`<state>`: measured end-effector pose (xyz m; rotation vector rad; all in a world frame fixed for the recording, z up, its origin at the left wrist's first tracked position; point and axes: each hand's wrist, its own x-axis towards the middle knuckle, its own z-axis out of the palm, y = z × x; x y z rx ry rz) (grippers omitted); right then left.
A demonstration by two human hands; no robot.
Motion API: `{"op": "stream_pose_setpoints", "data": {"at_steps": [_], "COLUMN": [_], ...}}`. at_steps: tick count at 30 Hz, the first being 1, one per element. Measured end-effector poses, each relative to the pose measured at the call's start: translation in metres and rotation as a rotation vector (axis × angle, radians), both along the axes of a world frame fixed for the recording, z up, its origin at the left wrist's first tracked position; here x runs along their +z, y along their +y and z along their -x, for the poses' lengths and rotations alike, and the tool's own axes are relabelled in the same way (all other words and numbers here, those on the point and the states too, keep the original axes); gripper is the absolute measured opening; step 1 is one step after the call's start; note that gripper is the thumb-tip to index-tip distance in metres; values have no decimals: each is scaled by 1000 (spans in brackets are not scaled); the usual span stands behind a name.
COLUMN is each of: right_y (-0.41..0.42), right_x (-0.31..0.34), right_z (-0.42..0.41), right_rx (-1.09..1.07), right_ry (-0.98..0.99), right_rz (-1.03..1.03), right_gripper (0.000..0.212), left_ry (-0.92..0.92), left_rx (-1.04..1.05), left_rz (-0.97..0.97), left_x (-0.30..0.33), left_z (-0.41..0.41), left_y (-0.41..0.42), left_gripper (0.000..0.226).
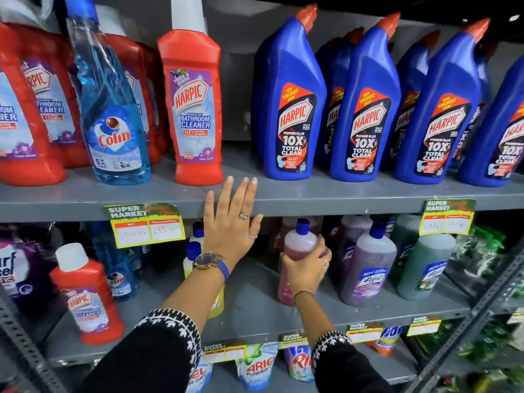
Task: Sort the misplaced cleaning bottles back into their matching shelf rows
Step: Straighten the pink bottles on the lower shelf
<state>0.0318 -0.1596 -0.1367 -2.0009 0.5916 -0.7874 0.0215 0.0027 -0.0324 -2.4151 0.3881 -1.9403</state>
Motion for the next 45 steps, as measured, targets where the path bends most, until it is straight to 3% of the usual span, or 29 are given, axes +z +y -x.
{"op": "stream_pose_setpoints", "data": {"at_steps": [18, 25, 39, 41, 45], "right_y": [-29, -37, -40, -40, -24], "right_x": [-10, -13, -16, -17, -30], "right_z": [-2, -3, -4, 1, 21], "right_rx": [128, 138, 168, 138, 173], "right_ry": [-48, -59, -39, -16, -185], "right_rz": [11, 26, 65, 100, 326], "right_gripper": [100, 99, 104, 106, 95], "left_ry": [78, 133, 291, 324, 338], "left_rx": [40, 47, 131, 90, 18], "left_rz": [7, 11, 4, -36, -134], "left_x": [3, 7, 14, 18, 30], "left_z": [9, 16, 30, 35, 46], "left_y": [0, -2, -3, 3, 32], "left_gripper": [58, 73, 64, 64, 64]}}
